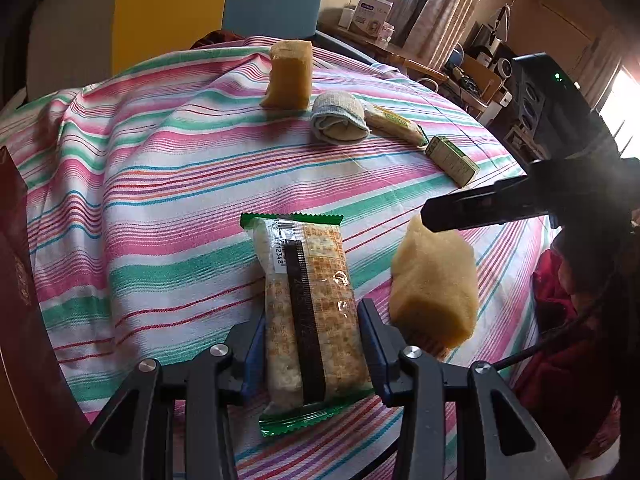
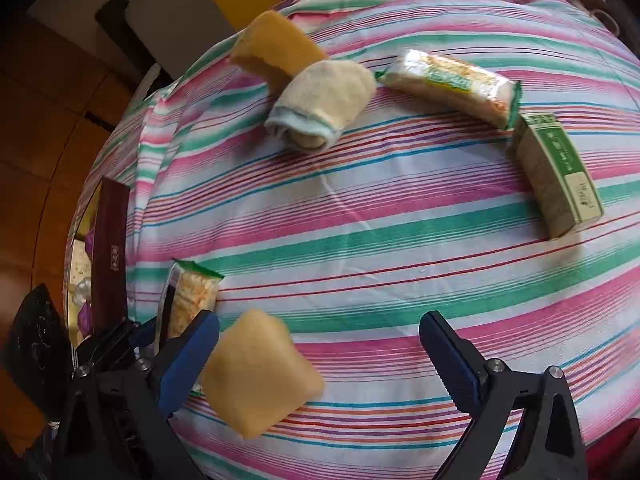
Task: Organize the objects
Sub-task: 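Lift the cracker bar with the left gripper while the right gripper grasps the yellow sponge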
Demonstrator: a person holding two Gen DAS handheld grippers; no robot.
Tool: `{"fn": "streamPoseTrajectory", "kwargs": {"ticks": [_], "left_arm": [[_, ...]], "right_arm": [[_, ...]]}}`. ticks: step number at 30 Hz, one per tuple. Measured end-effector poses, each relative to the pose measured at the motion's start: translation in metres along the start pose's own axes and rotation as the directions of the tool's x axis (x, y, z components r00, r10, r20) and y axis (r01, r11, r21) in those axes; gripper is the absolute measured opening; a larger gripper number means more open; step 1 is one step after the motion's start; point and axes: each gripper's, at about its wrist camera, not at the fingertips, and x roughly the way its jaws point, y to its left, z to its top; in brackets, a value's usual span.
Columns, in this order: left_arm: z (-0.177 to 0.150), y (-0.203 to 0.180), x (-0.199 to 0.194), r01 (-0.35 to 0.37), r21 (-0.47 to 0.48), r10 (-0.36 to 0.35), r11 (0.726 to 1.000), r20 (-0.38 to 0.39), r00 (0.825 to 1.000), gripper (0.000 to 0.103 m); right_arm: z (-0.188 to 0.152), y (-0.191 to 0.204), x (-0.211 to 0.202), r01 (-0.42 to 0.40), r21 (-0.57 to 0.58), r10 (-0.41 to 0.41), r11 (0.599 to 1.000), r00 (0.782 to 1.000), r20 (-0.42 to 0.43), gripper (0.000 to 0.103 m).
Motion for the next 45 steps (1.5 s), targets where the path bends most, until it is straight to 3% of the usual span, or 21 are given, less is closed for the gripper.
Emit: {"fn": "streamPoseTrajectory", "kwargs": {"ticks": [2, 10, 17, 21, 22, 23, 24, 27, 29, 33, 45], "left_arm": [[0.0, 0.001, 0.0, 0.003, 0.002, -0.003, 1.0, 0.0, 1.0, 0.043], [-0.001, 0.003, -0.001, 0.013, -0.007, -0.013, 1.0, 0.01, 1.0, 0.044], [-0.002, 0.004, -0.001, 0.025, -0.015, -0.025, 1.0, 0.011, 1.0, 0.044], [-0.002, 0.005, -0.001, 0.03, -0.012, -0.03, 0.999, 0.009, 1.0, 0.044], [-0.001, 0.005, -0.001, 0.032, -0.014, -0.032, 0.999, 0.004, 0.999, 0.044], [-0.001, 0.006, 0.0, 0.033, -0.015, -0.033, 0.999, 0.001, 0.999, 0.044], [-0.001, 0.006, 0.0, 0.033, -0.015, -0.033, 0.999, -0.003, 0.999, 0.044], [-0.001, 0.007, 0.0, 0.037, -0.02, -0.038, 0.999, -0.002, 0.999, 0.044], [-0.001, 0.007, 0.0, 0.034, -0.019, -0.034, 0.999, 0.001, 0.999, 0.044], [-0.003, 0.009, -0.001, 0.036, -0.024, -0.036, 0.999, 0.012, 0.999, 0.044], [-0.005, 0.007, -0.004, 0.03, -0.02, -0.03, 0.999, 0.03, 0.999, 0.042]], "right_arm": [[-0.001, 0.003, 0.002, -0.034, -0.017, 0.034, 0.999, 0.999, -0.029, 0.101], [-0.015, 0.034, -0.005, -0.056, -0.216, 0.031, 0.975, 0.992, -0.119, 0.103], [-0.039, 0.067, 0.0, 0.053, -0.455, -0.127, 0.889, 0.983, -0.133, 0.103], [-0.039, 0.072, 0.009, 0.116, -0.468, -0.187, 0.876, 0.976, -0.109, 0.102], [-0.038, 0.072, 0.011, 0.142, -0.469, -0.212, 0.871, 0.972, -0.099, 0.091], [-0.039, 0.072, 0.017, 0.197, -0.479, -0.268, 0.855, 0.96, -0.084, 0.059], [-0.039, 0.071, 0.019, 0.193, -0.472, -0.26, 0.86, 0.962, -0.081, 0.063], [-0.041, 0.068, 0.019, 0.206, -0.441, -0.25, 0.874, 0.967, -0.045, 0.061], [-0.04, 0.059, 0.016, 0.184, -0.394, -0.217, 0.9, 0.975, -0.041, 0.061], [-0.039, 0.052, 0.016, 0.16, -0.367, -0.192, 0.916, 0.98, -0.052, 0.065], [-0.039, 0.041, 0.009, 0.157, -0.357, -0.181, 0.921, 0.983, -0.037, 0.067]]}}
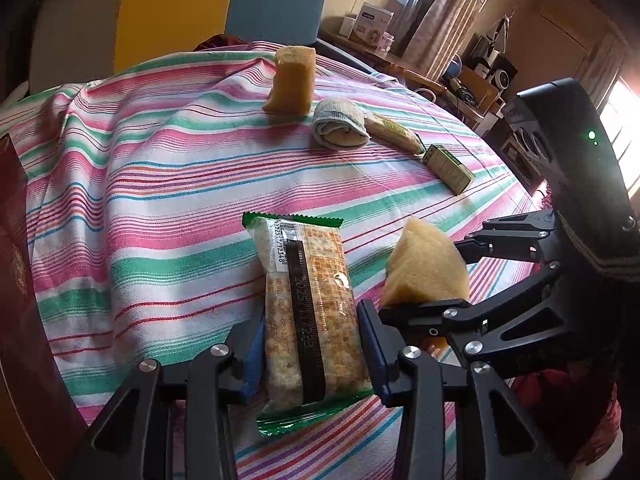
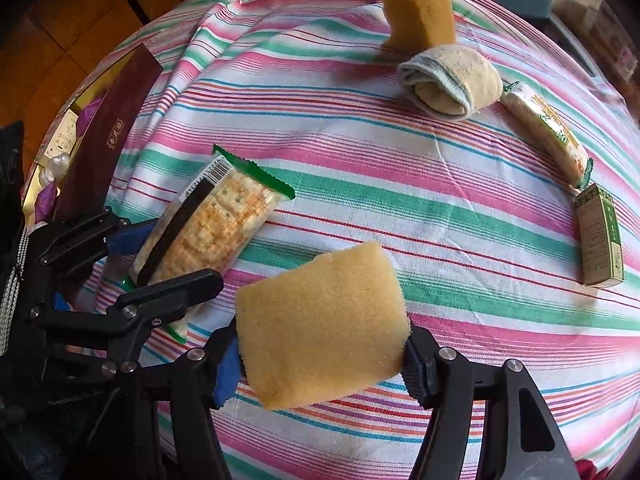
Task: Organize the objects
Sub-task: 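Lift the cracker bar with the left gripper while the right gripper grasps the yellow sponge, then carry the cracker bar with the left gripper into the tray and release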
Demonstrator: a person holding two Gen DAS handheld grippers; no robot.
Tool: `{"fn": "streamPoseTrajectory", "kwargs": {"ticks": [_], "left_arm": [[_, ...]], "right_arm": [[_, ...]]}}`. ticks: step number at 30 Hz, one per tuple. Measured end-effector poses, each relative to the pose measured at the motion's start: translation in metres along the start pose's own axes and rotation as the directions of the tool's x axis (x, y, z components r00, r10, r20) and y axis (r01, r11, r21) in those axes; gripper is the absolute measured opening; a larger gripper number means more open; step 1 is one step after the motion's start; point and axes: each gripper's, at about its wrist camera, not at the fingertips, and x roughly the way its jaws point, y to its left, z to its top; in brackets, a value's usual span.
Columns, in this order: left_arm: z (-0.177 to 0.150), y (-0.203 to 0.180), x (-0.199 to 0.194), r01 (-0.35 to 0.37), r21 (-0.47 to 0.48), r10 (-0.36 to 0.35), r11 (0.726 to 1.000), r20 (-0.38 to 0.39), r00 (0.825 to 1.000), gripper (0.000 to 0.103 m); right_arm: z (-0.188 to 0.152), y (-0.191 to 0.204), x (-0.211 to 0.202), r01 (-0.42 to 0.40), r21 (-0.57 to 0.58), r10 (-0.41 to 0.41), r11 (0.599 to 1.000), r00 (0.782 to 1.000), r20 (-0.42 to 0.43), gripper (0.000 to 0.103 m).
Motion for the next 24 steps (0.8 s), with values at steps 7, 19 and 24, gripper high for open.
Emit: {"fn": "streamPoseTrajectory", "kwargs": {"ticks": [7, 19, 24], "left_arm": [[0.003, -0.004, -0.012, -0.008, -0.013, 0.008, 1.0, -0.008, 1.0, 0.041], [0.02, 0.075, -0.142, -0.07, -0.217, 0.115, 0.974, 0.201, 0.973, 0.042], [0.003, 0.175, -0.169, -0.118, -0.487, 0.22, 0.865, 0.157, 0.963, 0.042]], "right_arm": [[-0.001, -0.005, -0.004, 0.003, -0.004, -0.003, 1.0, 1.0, 0.014, 0.068], [-0.005, -0.014, -0.012, 0.016, -0.02, -0.015, 1.0, 1.0, 0.024, 0.07], [-0.007, -0.018, -0.017, 0.026, -0.024, -0.025, 0.999, 0.999, 0.03, 0.071]]}}
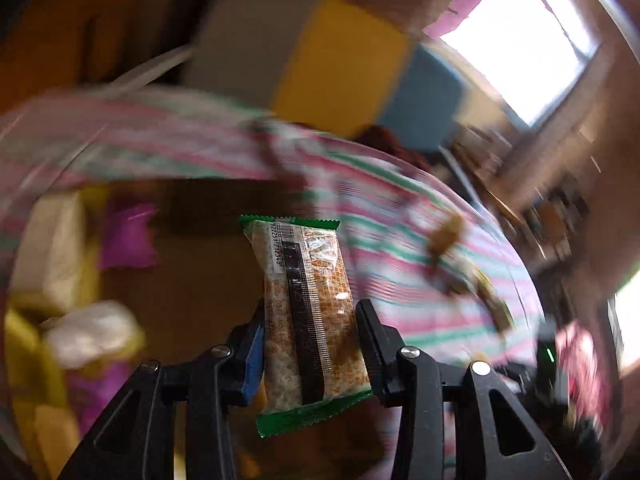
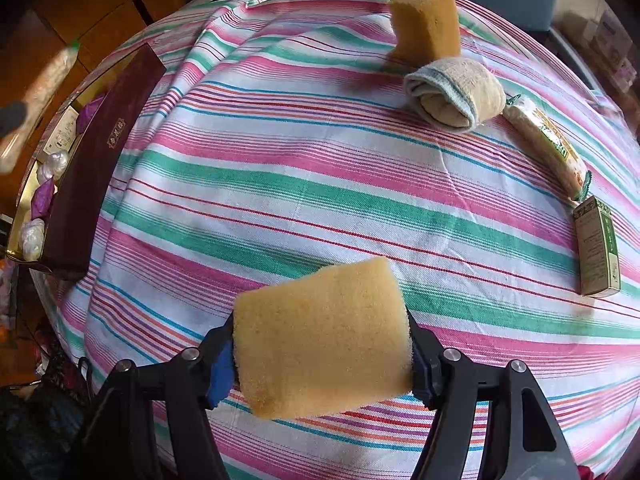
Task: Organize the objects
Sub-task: 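Carry the cracker bar with the left gripper into the tray and release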
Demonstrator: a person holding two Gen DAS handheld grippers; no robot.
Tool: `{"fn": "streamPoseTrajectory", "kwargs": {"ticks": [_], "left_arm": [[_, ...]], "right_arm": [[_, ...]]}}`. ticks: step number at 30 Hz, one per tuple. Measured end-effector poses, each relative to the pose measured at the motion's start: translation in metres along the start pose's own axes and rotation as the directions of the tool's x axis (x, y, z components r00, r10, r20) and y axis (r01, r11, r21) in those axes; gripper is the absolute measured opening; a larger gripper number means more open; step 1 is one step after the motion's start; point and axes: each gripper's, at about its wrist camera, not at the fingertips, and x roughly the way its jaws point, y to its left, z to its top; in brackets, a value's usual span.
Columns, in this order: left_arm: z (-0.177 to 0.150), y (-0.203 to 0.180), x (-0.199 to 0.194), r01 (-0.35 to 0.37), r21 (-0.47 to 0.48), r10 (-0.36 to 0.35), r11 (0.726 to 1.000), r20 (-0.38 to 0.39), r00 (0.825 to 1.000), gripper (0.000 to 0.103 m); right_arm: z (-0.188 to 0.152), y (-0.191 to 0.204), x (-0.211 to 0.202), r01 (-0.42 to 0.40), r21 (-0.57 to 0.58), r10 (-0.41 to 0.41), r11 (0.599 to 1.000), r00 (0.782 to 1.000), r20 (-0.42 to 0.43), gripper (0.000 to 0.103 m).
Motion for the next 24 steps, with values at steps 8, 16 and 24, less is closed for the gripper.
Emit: {"fn": "streamPoseTrajectory", "kwargs": {"ticks": [8, 16, 24], "left_arm": [[0.015, 0.077, 0.024, -0.076, -0.189, 0.067, 0.979, -0.054, 0.996, 0.042], [0.009, 0.086, 0.058, -0.168, -0.154, 0.151, 0.974, -0.117, 0.982, 0.042], [0.012, 0.087, 0.07, -0.252, -0.091, 0.238, 0.963, -0.139, 0.961, 0.042]], "right_arm": [[-0.001, -0.009, -0.006, -0.005, 0.0, 0.005, 1.0, 1.0, 0.002, 0.073], [-0.002, -0.01, -0.01, -0.007, -0.003, 0.007, 1.0, 1.0, 0.003, 0.076], [-0.003, -0.016, -0.016, -0.007, -0.014, 0.007, 1.0, 1.0, 0.004, 0.079]]}}
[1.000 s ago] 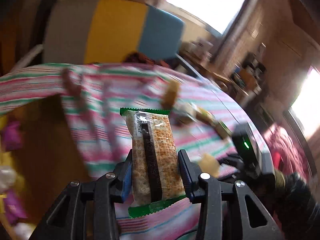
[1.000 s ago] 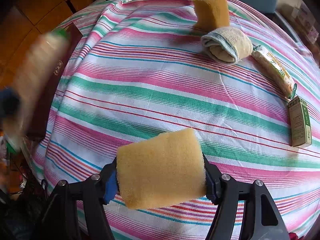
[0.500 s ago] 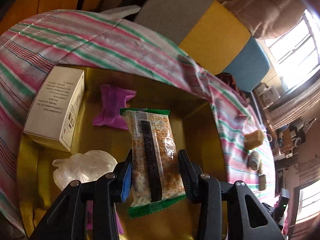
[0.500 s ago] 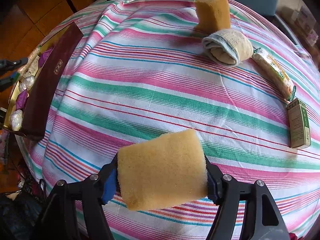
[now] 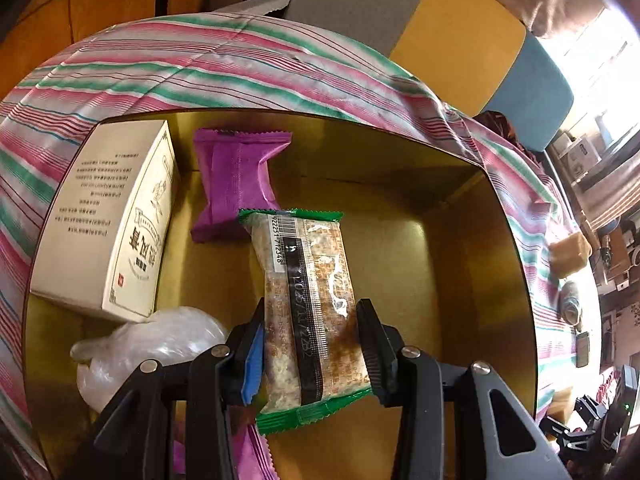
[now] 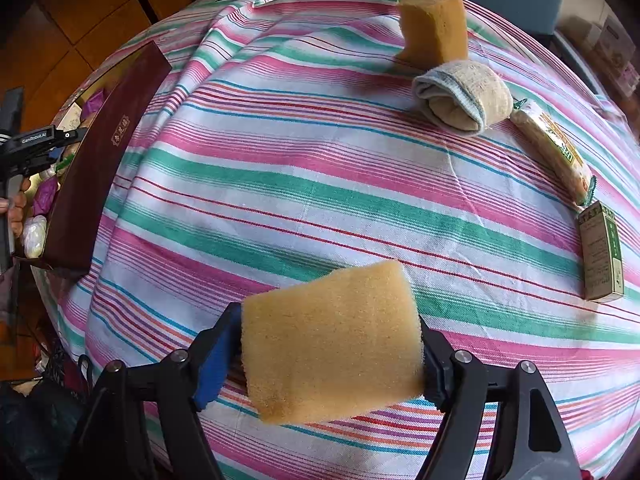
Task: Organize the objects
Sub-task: 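Carry the cracker bar with the left gripper into the tray and release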
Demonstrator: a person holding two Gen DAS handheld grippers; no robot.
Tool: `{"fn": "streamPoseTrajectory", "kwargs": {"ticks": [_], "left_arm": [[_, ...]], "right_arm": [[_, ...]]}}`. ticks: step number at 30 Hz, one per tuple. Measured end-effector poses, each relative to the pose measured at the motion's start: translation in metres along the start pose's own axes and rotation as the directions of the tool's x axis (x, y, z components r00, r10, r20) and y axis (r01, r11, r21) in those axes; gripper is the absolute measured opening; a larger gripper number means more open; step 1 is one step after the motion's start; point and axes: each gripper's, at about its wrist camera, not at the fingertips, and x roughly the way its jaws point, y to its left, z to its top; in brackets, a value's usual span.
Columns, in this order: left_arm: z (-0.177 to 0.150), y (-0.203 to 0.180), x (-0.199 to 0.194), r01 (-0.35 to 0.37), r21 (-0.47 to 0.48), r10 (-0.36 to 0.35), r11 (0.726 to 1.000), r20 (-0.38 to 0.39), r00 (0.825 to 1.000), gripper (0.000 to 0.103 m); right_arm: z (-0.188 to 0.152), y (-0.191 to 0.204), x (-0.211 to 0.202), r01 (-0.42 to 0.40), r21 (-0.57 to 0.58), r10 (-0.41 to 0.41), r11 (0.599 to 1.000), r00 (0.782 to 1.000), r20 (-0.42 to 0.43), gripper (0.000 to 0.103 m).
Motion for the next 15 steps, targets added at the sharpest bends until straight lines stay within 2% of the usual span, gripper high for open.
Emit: {"fn": "streamPoseTrajectory", "kwargs": {"ticks": [3, 8, 15], "left_arm": [[0.0021, -0.0016, 0.0007, -0.037, 0.005, 0.037, 0.999, -0.002, 0.999, 0.042], [0.0015, -0.0024, -0.0006, -0.059, 0.002, 0.059, 0.998, 0.001, 0.998, 0.042], [-0.0049, 0.0062, -0.0088, -0.106, 0.006, 0.106, 0.994, 0.014, 0.994, 0.048]], "right_arm": [[-0.0005, -0.0028, -0.0031, 0.002, -0.003, -0.002, 1.0, 1.0, 0.001, 0.079], [0.0018, -0.0007, -0.0042, 0.004, -0.004, -0.004, 1.0, 1.0, 0.001, 0.079], [0.005, -0.0055, -0.0052, 0.006, -0.009, -0.006, 1.0, 1.0, 0.001, 0.081]]}}
